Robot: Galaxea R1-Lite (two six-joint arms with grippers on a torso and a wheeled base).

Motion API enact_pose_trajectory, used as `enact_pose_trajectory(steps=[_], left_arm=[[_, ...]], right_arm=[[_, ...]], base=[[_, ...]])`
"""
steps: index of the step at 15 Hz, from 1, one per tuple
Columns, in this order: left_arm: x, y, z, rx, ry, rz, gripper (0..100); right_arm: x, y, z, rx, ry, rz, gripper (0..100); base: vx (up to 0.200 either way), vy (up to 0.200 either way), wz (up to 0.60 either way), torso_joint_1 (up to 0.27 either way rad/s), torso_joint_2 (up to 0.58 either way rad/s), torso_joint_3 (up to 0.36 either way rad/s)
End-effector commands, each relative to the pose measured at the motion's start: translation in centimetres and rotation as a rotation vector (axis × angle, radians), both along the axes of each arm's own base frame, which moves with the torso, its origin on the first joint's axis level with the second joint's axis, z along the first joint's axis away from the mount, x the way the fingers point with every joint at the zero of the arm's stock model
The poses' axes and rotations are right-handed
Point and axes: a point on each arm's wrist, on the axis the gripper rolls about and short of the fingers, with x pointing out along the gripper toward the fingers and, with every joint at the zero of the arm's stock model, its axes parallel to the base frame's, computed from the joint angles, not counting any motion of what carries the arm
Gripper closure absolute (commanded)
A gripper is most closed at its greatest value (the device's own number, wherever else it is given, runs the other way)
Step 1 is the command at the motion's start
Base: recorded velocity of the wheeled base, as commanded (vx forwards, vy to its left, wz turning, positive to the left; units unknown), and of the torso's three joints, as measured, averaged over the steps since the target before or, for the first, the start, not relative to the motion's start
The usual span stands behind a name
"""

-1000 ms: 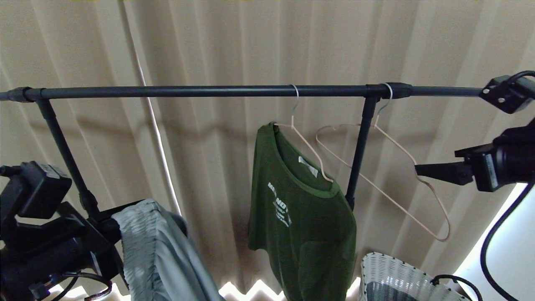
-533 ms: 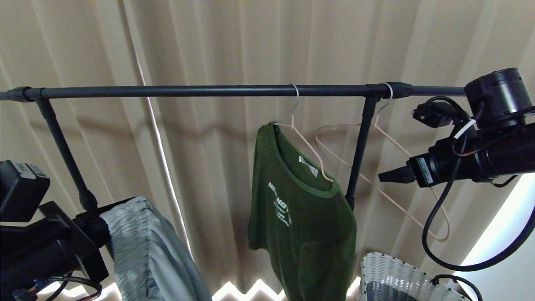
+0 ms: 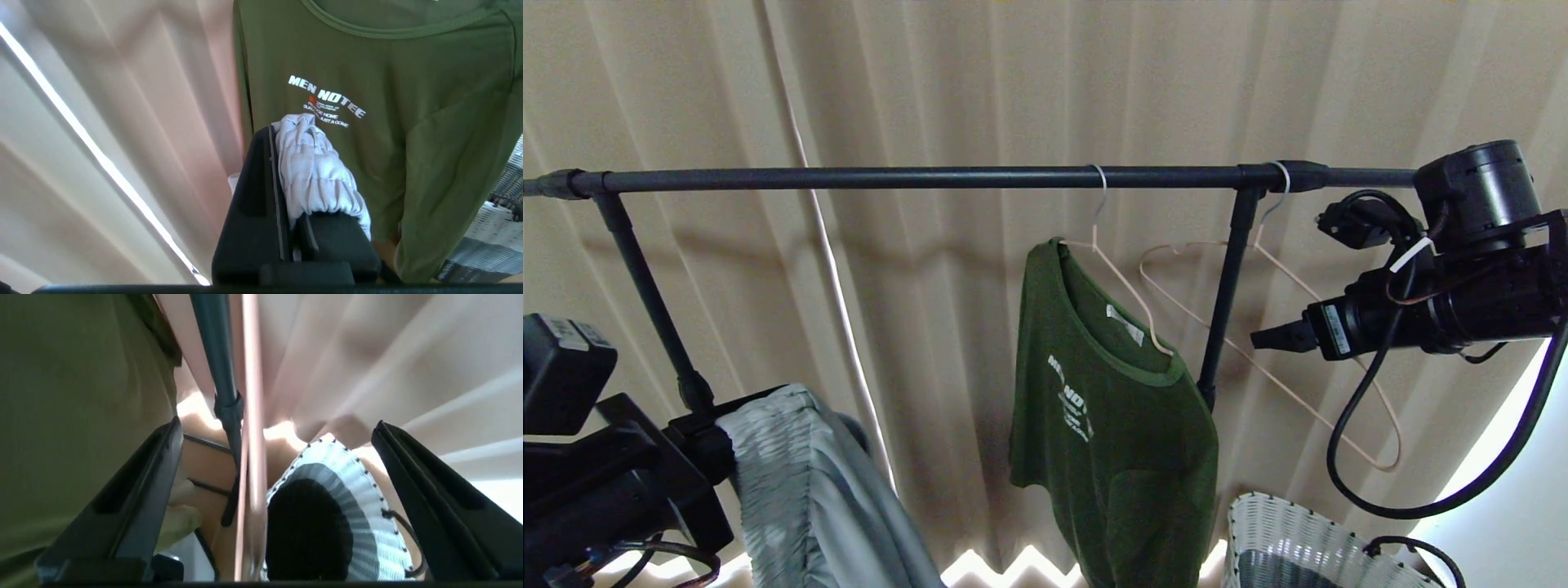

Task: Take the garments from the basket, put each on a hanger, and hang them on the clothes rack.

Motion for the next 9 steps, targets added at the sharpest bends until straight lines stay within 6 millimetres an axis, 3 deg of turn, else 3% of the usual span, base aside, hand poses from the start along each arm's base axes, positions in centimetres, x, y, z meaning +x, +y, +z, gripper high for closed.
enact_pose_trajectory(steps=[1, 2, 7, 9], left_arm=[[0.0, 0.0, 0.0, 0.000, 0.000, 0.000, 100], [0.0, 0.0, 0.0, -0.001, -0.002, 0.001, 100], [-0.1, 0.0, 0.1, -0.002, -0.004, 0.000, 100], [-0.1, 0.0, -0.1, 0.003, 0.000, -0.001, 100]], right_arm=[[-0.2, 0.0, -0.1, -0.005, 0.004, 0.000, 0], [-0.3, 0.0, -0.2, -0.007, 0.005, -0.003, 100], [-0.6, -0.1, 0.2, -0.011, -0.032, -0.014, 100], [-1.8, -0.4, 0.4, -0.009, -0.036, -0.014, 100]], base=[[0.000, 0.000, 0.00, 0.000, 0.00, 0.000], [0.000, 0.000, 0.00, 0.000, 0.00, 0.000], [0.000, 0.000, 0.00, 0.000, 0.00, 0.000], [0.000, 0.000, 0.00, 0.000, 0.00, 0.000]])
